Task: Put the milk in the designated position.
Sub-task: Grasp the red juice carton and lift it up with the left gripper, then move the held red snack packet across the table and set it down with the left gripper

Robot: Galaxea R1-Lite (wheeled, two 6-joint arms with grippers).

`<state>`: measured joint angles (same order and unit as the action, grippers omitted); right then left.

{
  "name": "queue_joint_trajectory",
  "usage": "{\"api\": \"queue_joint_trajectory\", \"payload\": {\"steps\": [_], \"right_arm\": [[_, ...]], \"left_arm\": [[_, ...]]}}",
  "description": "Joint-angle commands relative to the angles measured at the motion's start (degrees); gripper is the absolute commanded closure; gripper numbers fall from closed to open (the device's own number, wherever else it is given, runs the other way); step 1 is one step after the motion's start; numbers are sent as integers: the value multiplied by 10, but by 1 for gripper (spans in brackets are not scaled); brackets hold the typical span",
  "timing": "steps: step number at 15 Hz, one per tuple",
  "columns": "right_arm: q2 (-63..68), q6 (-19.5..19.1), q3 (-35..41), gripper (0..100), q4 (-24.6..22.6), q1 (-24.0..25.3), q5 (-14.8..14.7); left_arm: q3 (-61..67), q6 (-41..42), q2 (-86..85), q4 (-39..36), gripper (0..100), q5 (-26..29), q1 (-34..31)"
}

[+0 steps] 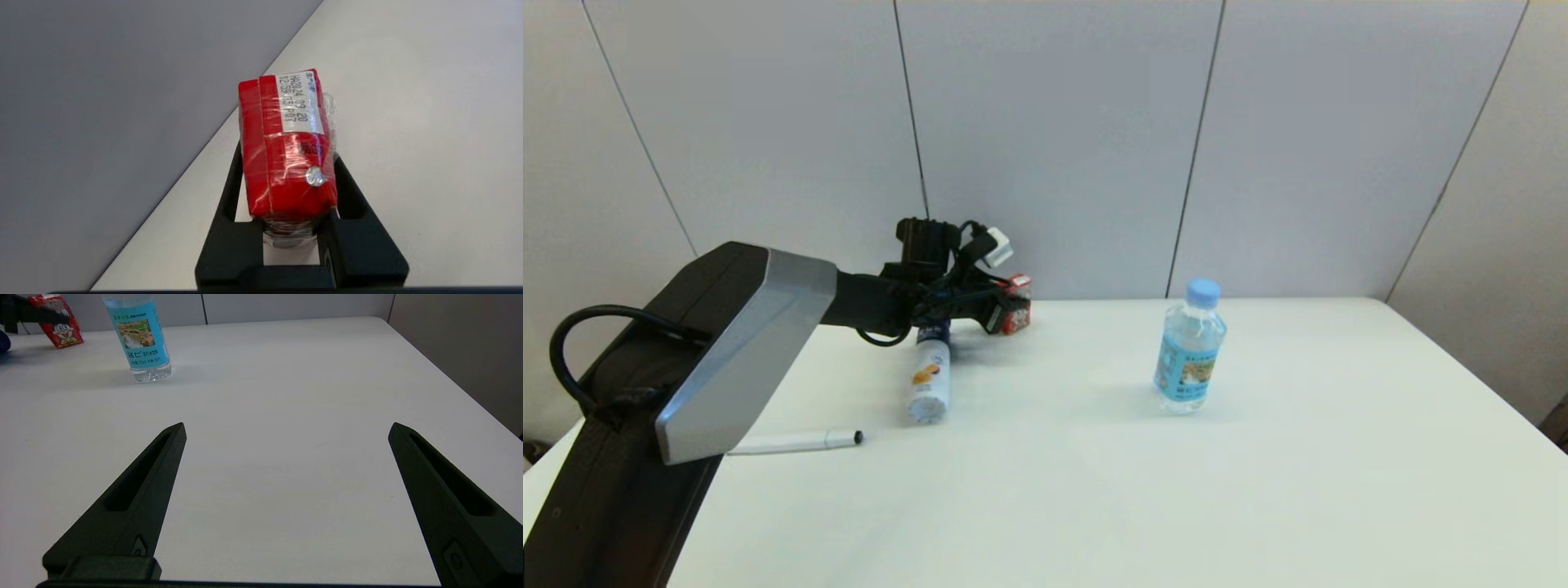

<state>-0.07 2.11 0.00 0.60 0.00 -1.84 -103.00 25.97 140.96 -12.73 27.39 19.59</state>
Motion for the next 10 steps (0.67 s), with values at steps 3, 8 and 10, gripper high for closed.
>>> {"api": "queue_joint_trajectory", "payload": {"steps": [3, 8, 10], "right_arm": [[1, 0, 0, 0, 0, 0, 0], [1, 0, 0, 0, 0, 0, 0], [1, 0, 0, 0, 0, 0, 0]], "left_arm": [[4, 1, -42, 17, 100, 1, 0], [39, 2, -154, 31, 100, -2, 0], [83, 1, -220, 41, 100, -11, -1]]}}
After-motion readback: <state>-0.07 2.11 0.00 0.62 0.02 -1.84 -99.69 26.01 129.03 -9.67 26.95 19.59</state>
